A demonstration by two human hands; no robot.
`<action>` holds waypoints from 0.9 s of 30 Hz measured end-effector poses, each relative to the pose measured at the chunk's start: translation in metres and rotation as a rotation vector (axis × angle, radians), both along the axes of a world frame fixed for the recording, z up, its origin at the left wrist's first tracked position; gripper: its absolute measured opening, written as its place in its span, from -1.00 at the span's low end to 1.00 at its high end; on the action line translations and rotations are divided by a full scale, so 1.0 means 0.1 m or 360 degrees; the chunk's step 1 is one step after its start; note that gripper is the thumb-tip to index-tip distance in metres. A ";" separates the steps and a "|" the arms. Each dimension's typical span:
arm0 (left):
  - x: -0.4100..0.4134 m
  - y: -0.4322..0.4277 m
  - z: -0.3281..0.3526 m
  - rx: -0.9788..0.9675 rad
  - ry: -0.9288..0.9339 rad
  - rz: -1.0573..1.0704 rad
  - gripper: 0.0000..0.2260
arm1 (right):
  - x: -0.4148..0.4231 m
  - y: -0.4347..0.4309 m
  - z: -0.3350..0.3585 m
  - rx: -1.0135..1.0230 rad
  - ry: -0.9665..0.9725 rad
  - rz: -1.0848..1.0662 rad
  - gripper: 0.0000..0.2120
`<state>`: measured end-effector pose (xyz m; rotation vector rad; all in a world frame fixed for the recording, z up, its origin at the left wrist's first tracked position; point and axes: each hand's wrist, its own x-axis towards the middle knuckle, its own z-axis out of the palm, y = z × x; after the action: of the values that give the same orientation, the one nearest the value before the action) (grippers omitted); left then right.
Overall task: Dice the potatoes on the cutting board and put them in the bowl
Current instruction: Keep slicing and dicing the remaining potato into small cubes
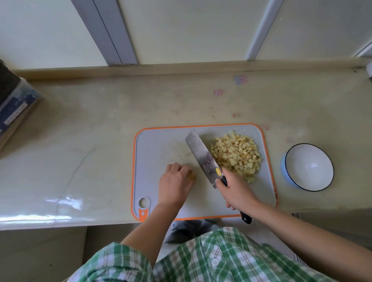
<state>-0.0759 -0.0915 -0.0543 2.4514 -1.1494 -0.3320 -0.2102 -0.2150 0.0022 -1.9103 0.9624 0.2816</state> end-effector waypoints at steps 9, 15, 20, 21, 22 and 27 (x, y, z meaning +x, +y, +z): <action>0.07 -0.21 -0.04 -0.0033 0.0080 -0.0074 -0.71 | -0.05 -0.03 0.05 -0.0048 -0.0012 -0.0004 -0.88; -0.07 -0.17 -0.01 0.0088 0.0015 0.0209 -0.84 | -0.06 0.02 0.02 -0.0066 0.0020 0.0031 -0.84; -0.06 -0.17 0.01 0.0133 -0.0067 0.0142 -0.84 | -0.05 0.05 0.03 -0.0144 -0.0013 0.0079 -0.85; -0.06 -0.17 0.02 0.0146 -0.0099 0.0124 -0.83 | -0.05 0.05 0.02 -0.0154 -0.0009 0.0088 -0.85; -0.06 -0.17 0.02 0.0160 -0.0129 0.0103 -0.83 | -0.05 0.05 0.02 -0.0160 -0.0005 0.0087 -0.85; -0.09 -0.31 0.04 0.0199 -0.0170 0.0066 -0.79 | -0.04 0.04 0.04 -0.0231 0.0006 0.0107 -0.79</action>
<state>-0.0845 -0.1229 -0.0501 2.6269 -1.1509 -0.2707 -0.2143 -0.2108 0.0061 -2.0781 0.9441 0.2603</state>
